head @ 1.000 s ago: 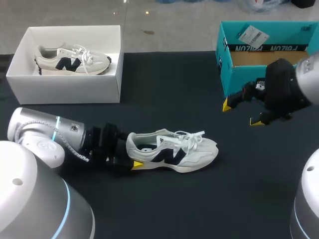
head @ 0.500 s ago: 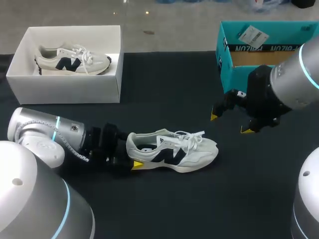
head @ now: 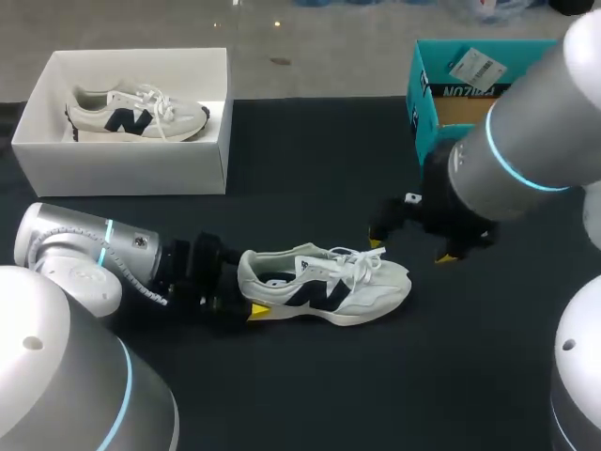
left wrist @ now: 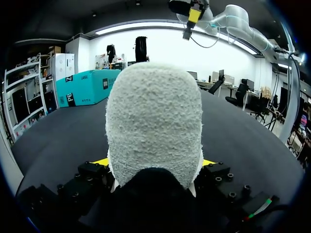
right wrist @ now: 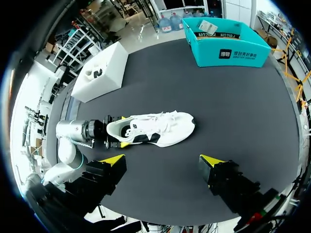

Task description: Take the shoe out of the shoebox, open the shoe tongue, remove and reinsert the insole, then place the shoe into the shoebox

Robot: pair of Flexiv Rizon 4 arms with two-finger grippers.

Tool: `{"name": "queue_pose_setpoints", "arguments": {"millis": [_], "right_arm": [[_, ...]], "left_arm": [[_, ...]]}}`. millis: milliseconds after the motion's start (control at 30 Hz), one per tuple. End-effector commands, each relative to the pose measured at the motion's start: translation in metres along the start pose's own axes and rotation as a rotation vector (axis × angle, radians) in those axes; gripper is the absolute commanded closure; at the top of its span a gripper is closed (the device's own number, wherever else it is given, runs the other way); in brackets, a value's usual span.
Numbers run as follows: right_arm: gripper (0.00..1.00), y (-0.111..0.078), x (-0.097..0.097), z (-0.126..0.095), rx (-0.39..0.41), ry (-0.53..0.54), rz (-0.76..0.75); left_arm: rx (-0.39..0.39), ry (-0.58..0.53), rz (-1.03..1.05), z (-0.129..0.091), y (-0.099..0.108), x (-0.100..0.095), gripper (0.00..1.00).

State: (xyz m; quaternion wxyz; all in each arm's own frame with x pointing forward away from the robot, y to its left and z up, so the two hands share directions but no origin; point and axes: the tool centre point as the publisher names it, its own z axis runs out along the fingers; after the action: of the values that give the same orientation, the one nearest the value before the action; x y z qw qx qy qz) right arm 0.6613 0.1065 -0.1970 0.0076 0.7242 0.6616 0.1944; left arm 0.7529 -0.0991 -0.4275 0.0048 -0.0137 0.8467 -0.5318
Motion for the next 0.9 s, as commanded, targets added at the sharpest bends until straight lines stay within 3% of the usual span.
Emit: {"name": "queue_pose_setpoints", "arguments": {"millis": [33, 500, 633, 900], "right_arm": [[0.0, 0.013, 0.065, 0.033, 0.035, -0.158, -0.023], [0.0, 0.01, 0.109, 0.083, 0.135, -0.211, -0.095], [0.0, 0.006, 0.12, 0.096, 0.131, -0.25, -0.132], [0.0, -0.003, 0.126, 0.121, 0.155, -0.29, -0.113]], "left_arm": [[-0.001, -0.001, 0.0, 0.001, 0.0, 0.001, 1.0], [-0.001, -0.001, 0.0, 0.001, 0.0, 0.001, 1.0], [-0.001, -0.001, 0.0, 0.001, 0.0, 0.001, 1.0], [-0.001, -0.001, 0.0, 0.001, 0.0, 0.001, 1.0]]}}
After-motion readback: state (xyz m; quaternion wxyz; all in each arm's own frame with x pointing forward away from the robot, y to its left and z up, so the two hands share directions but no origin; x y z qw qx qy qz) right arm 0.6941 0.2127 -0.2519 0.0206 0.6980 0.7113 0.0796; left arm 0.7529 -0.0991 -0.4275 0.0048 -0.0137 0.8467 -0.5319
